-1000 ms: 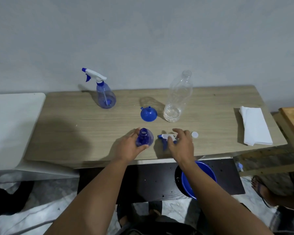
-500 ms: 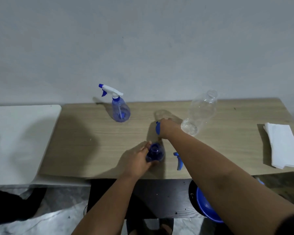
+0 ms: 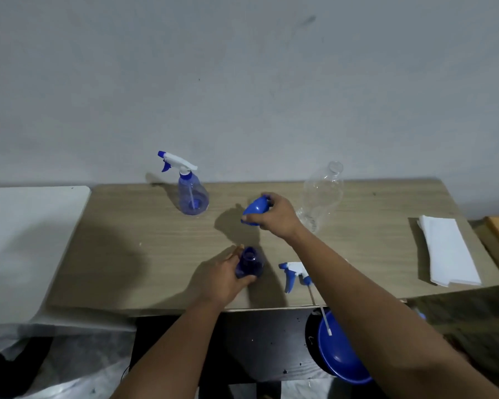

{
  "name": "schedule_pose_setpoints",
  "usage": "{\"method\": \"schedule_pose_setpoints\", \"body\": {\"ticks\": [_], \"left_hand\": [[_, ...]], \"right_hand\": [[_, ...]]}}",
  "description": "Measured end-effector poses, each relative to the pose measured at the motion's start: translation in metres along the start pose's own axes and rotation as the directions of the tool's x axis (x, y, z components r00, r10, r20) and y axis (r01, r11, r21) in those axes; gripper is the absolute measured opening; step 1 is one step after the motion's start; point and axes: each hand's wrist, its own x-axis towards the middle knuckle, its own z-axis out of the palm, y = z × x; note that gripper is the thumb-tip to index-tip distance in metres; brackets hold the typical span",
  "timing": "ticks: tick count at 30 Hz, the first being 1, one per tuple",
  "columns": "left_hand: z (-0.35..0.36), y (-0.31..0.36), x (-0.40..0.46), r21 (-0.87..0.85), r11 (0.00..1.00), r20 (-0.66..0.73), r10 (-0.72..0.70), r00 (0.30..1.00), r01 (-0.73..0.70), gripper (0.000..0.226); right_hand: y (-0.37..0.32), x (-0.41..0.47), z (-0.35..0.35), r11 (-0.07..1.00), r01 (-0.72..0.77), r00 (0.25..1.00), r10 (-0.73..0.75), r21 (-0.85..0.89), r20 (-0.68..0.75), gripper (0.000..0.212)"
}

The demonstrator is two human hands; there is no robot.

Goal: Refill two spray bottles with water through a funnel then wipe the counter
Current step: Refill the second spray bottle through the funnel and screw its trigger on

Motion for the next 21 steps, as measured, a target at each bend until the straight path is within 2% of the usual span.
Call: {"method": "schedule_pose_setpoints", "body": {"ticks": [3, 5, 11, 17, 21], "left_hand": [[0.006, 0.009, 0.003, -0.097, 0.995, 0.0, -0.028, 1.0, 0.028, 0.066], [0.007, 0.019, 0.007, -0.137, 0.99, -0.01, -0.029, 1.0, 0.028, 0.055], [0.009, 0.036, 0.01, -0.119, 0.992, -0.017, -0.039, 0.999, 0.037, 0.05], [0.0, 0.044, 0.006, -0.092, 0.995, -0.017, -0.026, 1.0, 0.025, 0.053], [-0.004, 0.049, 0.003, -0.092, 0.995, 0.005, -0.036, 0.999, 0.036, 0.04]], "right_hand": [[-0.008, -0.03, -0.014, 0.976, 0.068, 0.994, -0.049, 0.206, -0.094, 0.079], [-0.004, -0.045, -0.02, 0.955, 0.111, 0.989, -0.079, 0.274, -0.126, 0.073], [0.014, -0.063, -0.017, 0.947, 0.191, 0.972, -0.145, 0.257, -0.185, 0.065], [0.029, -0.074, -0.005, 0.926, 0.229, 0.969, -0.187, 0.299, -0.163, 0.076], [0.037, -0.079, -0.002, 0.935, 0.235, 0.968, -0.201, 0.267, -0.149, 0.088]]}}
